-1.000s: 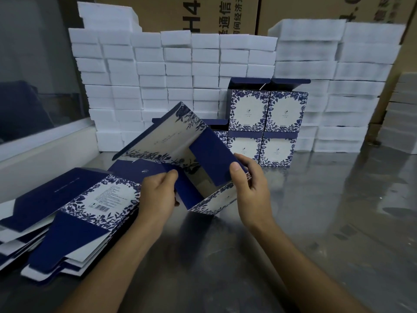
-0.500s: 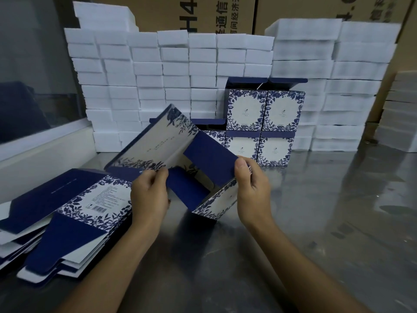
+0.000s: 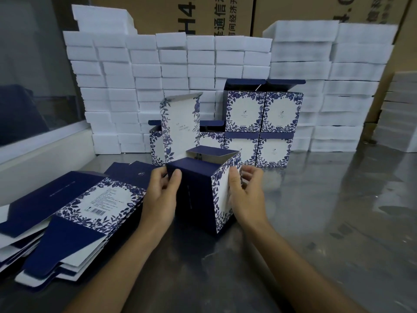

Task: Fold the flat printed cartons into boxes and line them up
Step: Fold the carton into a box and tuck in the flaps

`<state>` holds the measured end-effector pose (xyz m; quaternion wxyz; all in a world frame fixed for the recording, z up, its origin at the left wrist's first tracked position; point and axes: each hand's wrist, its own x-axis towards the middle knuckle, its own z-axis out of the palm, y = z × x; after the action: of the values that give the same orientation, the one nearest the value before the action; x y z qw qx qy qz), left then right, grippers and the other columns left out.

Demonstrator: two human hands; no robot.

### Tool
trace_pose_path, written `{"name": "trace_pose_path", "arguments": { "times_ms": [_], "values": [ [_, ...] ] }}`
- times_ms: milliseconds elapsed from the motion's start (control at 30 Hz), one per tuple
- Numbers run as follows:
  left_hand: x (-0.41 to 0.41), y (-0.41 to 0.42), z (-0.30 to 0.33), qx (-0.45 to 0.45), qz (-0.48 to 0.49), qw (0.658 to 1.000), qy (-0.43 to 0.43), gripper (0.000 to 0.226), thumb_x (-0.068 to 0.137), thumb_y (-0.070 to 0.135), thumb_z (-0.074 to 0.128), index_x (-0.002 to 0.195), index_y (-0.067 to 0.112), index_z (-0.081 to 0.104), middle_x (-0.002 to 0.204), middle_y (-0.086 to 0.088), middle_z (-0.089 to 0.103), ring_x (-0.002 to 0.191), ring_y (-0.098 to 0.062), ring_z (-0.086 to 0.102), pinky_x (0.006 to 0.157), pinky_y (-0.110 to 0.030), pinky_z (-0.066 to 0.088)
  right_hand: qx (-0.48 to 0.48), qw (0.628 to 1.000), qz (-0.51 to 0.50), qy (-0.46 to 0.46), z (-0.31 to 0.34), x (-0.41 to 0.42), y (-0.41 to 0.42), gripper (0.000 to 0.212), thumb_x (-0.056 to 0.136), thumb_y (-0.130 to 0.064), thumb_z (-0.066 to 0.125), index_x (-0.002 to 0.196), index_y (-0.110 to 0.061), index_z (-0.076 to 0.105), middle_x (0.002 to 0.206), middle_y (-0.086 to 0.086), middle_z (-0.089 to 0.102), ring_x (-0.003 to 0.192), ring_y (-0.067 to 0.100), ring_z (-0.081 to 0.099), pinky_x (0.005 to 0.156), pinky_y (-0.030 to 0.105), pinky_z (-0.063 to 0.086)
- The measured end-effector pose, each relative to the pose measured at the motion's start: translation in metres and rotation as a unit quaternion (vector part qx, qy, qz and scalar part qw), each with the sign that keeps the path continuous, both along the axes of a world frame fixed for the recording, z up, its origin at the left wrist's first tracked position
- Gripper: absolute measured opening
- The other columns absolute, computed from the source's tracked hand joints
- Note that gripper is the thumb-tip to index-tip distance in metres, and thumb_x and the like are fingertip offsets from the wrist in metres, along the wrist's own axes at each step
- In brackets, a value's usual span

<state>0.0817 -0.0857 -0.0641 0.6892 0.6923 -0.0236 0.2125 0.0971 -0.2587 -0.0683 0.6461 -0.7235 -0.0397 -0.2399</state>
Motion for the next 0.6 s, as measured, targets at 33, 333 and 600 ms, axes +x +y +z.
{"name": "trace_pose_path", "arguments": {
  "times_ms": [33,333,600],
  "values": [
    [0.0,0.0,-0.001,0.004,0.0,1.0,0.0,0.026,0.097,0.047,0.052,0.118,0.031,0.056,0.113,-0.001,0.066,0.098,-0.019,0.06,0.085,-0.04,0.045,-0.003,1.0,-0.002,0.005,0.0,0.001,0.0,0.029,0.097,-0.052,0.054,0.111,-0.027,0.05,0.119,-0.004,0.058,0.113,0.016,0.057,0.102,0.047,0.048],
    [-0.006,-0.003,0.009,-0.059,0.002,0.998,-0.028,0.02,0.101,0.023,0.05,0.111,0.029,0.067,0.093,0.003,0.074,0.073,-0.007,0.066,0.052,-0.02,0.049,0.094,0.985,0.135,0.042,0.014,-0.01,0.002,0.067,0.076,-0.085,0.041,0.105,-0.034,0.073,0.107,-0.005,0.076,0.105,0.017,0.071,0.098,0.048,0.053],
    [-0.007,0.011,0.013,-0.113,-0.05,0.991,0.055,0.069,0.057,0.075,0.074,0.115,0.039,0.064,0.109,0.005,0.073,0.104,-0.02,0.068,0.088,-0.049,0.054,0.066,0.995,0.076,0.023,0.012,-0.012,0.002,0.015,0.102,-0.035,0.055,0.098,-0.024,0.065,0.104,0.001,0.072,0.095,0.02,0.069,0.087,0.05,0.059]
  ]
}}
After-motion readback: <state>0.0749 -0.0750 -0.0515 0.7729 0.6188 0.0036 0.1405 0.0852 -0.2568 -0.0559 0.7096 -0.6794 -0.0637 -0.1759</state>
